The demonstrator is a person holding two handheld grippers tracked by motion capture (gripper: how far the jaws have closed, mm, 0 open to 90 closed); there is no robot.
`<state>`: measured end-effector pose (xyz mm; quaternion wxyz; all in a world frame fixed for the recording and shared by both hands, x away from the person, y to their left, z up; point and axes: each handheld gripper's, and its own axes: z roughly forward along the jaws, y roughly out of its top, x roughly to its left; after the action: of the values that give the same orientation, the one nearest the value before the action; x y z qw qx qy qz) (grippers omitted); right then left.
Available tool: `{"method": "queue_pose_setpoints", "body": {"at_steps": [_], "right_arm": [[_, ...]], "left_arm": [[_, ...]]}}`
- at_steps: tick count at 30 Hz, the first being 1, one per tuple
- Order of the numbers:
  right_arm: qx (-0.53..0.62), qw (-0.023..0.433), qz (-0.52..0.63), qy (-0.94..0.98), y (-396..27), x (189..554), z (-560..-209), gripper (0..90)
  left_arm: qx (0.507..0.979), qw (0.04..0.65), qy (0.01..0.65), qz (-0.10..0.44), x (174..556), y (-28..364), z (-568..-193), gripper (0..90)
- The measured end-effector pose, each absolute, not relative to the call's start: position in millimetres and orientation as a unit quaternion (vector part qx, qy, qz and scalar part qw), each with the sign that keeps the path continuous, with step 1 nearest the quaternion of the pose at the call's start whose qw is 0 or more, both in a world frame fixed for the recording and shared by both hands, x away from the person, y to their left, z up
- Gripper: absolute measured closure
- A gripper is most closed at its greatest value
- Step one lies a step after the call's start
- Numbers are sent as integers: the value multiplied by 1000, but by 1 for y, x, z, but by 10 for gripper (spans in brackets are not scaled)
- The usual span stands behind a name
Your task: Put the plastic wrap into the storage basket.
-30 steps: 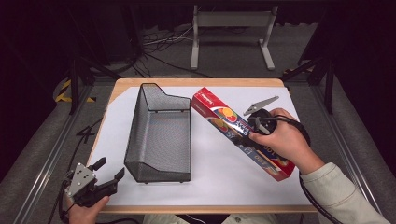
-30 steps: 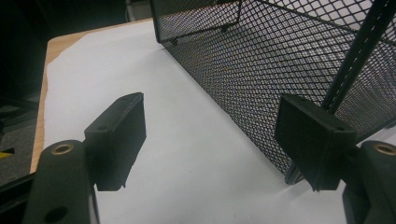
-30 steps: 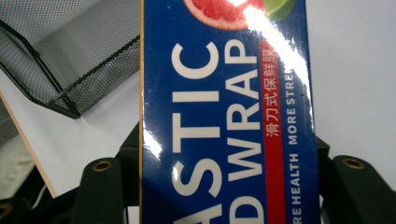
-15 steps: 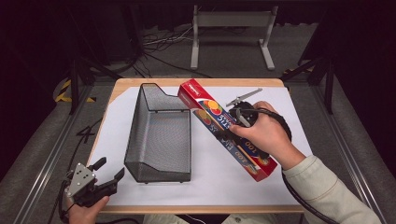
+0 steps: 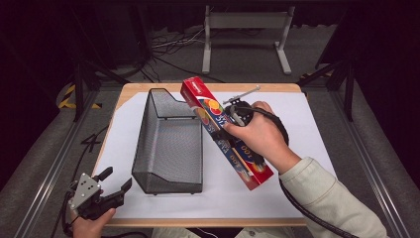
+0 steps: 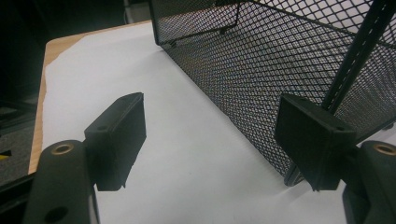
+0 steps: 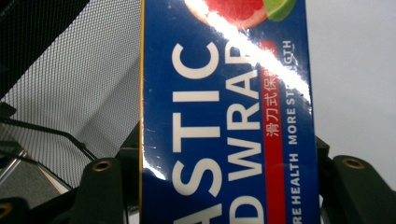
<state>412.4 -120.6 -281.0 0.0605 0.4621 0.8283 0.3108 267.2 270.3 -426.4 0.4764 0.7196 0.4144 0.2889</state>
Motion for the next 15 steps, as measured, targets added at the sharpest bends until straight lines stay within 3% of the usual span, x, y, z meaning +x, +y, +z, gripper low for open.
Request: {"method": "queue_pose_setpoints", "body": {"at_steps": [15], "right_arm": [[489, 50, 323, 809, -87, 425, -286, 399]], "left_arm": [[718, 480, 414, 288, 267, 271, -427, 258]]}}
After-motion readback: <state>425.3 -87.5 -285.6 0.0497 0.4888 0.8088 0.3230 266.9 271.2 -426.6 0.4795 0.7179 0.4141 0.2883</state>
